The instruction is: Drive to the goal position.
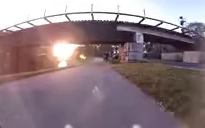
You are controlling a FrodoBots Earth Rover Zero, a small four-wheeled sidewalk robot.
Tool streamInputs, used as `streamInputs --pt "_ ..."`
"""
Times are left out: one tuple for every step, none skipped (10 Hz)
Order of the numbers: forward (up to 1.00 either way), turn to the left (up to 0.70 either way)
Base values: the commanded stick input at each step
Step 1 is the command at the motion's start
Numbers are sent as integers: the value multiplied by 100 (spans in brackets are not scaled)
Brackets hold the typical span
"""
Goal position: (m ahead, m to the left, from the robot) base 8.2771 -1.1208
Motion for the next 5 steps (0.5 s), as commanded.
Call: streamInputs --pt "100 0" --pt "100 0" --pt "100 0" --pt "100 0" --pt "100 0"
